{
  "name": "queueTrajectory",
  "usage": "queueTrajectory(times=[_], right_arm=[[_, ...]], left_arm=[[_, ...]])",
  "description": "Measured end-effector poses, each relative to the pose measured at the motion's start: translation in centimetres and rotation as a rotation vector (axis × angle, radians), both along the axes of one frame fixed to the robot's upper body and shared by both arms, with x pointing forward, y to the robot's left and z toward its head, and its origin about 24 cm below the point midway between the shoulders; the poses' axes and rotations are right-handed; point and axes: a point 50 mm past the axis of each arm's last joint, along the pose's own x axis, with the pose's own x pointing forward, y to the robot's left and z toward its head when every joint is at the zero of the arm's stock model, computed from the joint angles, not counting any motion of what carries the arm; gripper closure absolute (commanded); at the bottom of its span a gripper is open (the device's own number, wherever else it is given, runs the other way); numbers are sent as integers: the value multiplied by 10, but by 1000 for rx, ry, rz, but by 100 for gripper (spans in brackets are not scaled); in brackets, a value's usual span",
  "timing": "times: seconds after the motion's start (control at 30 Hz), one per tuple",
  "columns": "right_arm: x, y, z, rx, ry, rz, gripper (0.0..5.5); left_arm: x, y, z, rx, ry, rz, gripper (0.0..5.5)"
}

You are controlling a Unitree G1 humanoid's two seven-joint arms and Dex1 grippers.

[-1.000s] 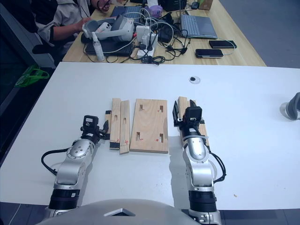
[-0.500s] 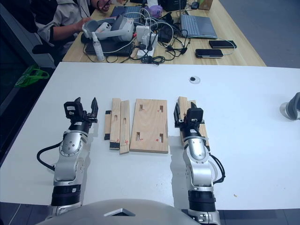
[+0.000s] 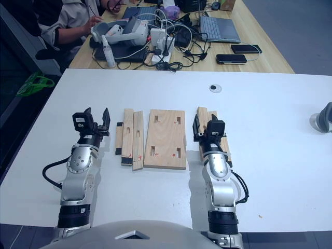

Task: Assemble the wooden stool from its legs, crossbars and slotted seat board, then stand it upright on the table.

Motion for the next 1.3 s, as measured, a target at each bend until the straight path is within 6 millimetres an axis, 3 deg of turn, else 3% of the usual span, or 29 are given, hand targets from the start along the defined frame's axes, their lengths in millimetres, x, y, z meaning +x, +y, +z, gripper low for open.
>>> queueTrajectory(times=[0.17,0.3,0.4,0.63,0.8,0.97,1.3], right_arm=[[0,0,0,0,0,0,255],[0,0,0,-1,1,-1,255],[-1,-1,-1,-1,3,-2,255],[-1,-2,-1,-3,6,-3,255],[-2,-4,-1,-11,7,-10,255],[-2,-9,0,-22,4,-21,255],[-2,-13,0,-28,9,-34,255]], left_arm=[[0,-3,-3,2,34,-24,264],[-12,-2,-39,102,327,-88,264],[-16,-4,-48,126,439,-128,264],[-19,-10,-42,109,520,-199,264],[-15,-3,-33,61,544,-189,264],[-15,9,-30,140,626,-172,264],[-10,6,-24,56,623,-193,264]])
